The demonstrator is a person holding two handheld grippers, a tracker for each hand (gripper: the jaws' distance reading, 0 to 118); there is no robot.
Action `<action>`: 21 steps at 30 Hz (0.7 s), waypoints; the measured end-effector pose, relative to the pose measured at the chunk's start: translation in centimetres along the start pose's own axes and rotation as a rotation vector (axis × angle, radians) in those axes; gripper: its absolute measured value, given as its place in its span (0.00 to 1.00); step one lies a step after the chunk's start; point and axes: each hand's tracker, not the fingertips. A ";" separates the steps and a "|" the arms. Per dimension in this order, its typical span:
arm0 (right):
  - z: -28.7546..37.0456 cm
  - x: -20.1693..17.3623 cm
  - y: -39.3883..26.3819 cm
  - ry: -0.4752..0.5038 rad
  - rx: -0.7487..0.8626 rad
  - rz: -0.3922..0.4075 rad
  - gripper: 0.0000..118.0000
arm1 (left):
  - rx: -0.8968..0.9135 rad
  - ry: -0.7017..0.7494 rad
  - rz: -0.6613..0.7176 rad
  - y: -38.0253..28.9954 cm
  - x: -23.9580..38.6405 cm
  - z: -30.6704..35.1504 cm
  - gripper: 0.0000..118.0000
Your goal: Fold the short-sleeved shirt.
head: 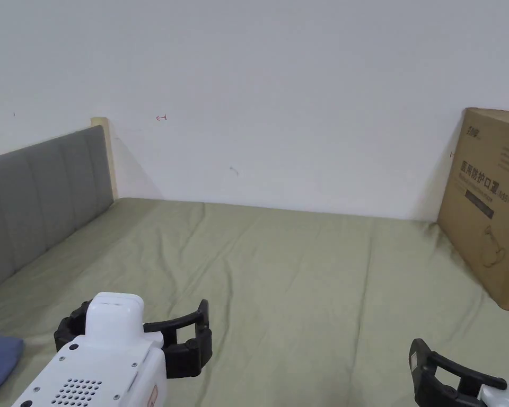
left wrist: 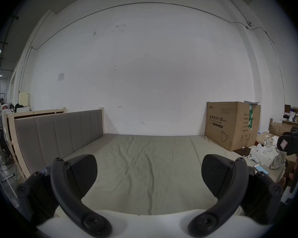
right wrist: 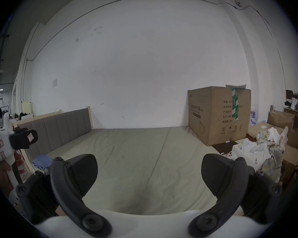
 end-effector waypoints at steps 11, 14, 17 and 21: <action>-0.5 -1.1 0.6 -0.092 0.039 0.065 1.00 | 0.018 -0.042 -0.028 0.5 1.1 0.3 1.00; -0.4 -0.8 0.9 -0.080 0.041 0.005 1.00 | 0.020 -0.046 -0.029 0.6 1.1 0.3 1.00; -0.1 -0.3 1.0 0.008 0.046 -0.049 1.00 | 0.020 -0.046 -0.026 0.6 1.1 0.2 1.00; -0.9 -0.8 1.2 0.036 0.031 -0.110 1.00 | 0.002 -0.040 0.013 0.4 1.1 -0.3 1.00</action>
